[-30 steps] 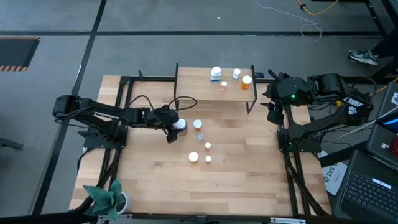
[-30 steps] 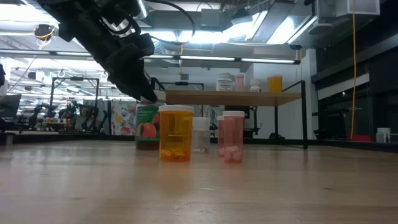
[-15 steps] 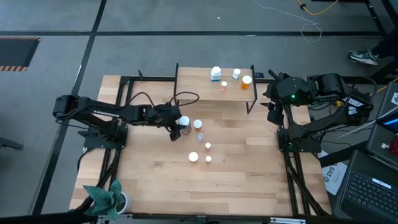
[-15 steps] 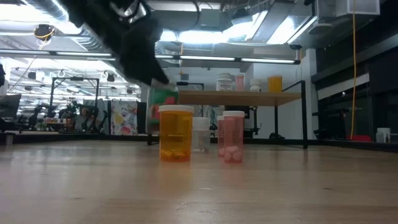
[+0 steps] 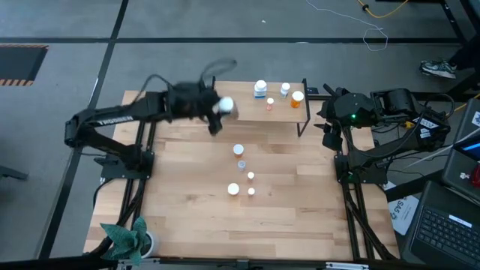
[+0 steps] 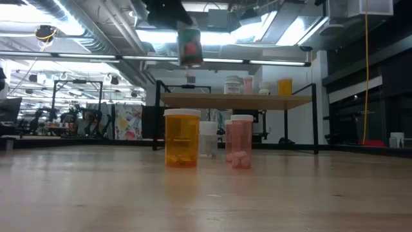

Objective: Pick and place medicine bottles onto shelf by color
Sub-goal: Put the green pill bottle on the shelf

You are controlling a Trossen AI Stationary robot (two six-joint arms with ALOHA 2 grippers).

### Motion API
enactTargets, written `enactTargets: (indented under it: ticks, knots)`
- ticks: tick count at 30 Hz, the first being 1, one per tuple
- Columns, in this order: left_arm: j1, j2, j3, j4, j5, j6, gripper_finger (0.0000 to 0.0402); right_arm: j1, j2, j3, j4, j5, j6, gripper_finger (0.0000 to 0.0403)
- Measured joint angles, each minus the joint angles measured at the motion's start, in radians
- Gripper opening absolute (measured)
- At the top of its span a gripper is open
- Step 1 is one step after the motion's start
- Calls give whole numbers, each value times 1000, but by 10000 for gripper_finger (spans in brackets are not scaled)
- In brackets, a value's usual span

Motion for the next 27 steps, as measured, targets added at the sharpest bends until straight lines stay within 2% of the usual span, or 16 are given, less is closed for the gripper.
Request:
enactTargets:
  ticks: [3, 8, 11, 20, 27]
  knots:
    - [105, 20, 34, 0, 42, 21, 203, 0, 0, 0, 0, 0, -5, 185]
    - [275, 102, 43, -11, 214, 1, 203, 0, 0, 0, 0, 1, -5, 185]
    - [339, 157, 43, 4, 236, 2, 203, 0, 0, 0, 0, 1, -4, 185]
    - [416, 225, 43, 45, 270, 11, 204, 0, 0, 0, 0, 1, -15, 185]
    - [417, 226, 43, 49, 241, 54, 253, 0, 0, 0, 0, 1, -23, 185]
